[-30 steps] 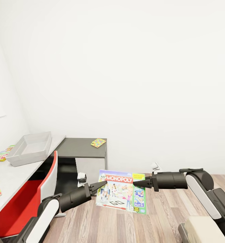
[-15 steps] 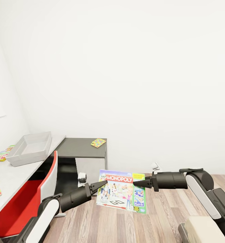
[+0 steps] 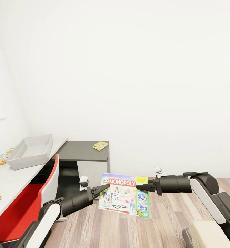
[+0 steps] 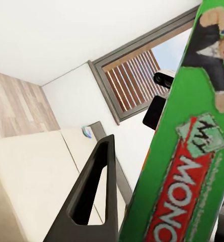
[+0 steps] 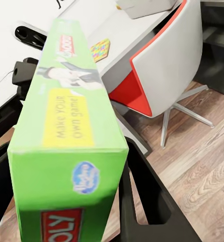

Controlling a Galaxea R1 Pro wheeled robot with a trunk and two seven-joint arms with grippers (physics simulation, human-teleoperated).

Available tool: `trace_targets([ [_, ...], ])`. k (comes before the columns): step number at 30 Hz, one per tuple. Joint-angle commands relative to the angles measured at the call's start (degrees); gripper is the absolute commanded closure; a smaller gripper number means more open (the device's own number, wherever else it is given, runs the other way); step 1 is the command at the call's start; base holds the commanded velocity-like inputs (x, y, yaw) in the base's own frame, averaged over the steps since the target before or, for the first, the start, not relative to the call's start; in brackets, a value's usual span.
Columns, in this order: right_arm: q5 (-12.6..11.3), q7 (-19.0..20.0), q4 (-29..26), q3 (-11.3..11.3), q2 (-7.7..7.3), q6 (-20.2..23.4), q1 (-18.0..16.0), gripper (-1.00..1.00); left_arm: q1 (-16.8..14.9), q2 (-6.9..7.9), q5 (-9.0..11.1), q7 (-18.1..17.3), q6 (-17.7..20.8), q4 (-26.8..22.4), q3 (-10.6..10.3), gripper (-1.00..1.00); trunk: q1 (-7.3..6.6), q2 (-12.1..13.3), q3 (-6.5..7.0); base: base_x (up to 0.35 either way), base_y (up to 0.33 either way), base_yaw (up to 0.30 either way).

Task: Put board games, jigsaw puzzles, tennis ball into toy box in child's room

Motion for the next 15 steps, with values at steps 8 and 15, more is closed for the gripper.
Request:
trace_targets([
  [8, -1.89, 0.27, -0.05, 0.06, -0.01, 1.08, -0.03, 1.0, -0.02, 0.02, -0.75, 0.15, -0.17, 0.06, -0.03, 1.0, 0.02, -0.04, -0.02, 0.0, 0.0, 0.0],
  [15, -1.89, 0.27, -0.05, 0.06, -0.01, 1.08, -0.03, 1.0, -0.02, 0.02, -0.7, 0.12, -0.17, 0.06, -0.03, 1.0, 0.02, -0.04, -0.02, 0.0, 0.0, 0.0],
])
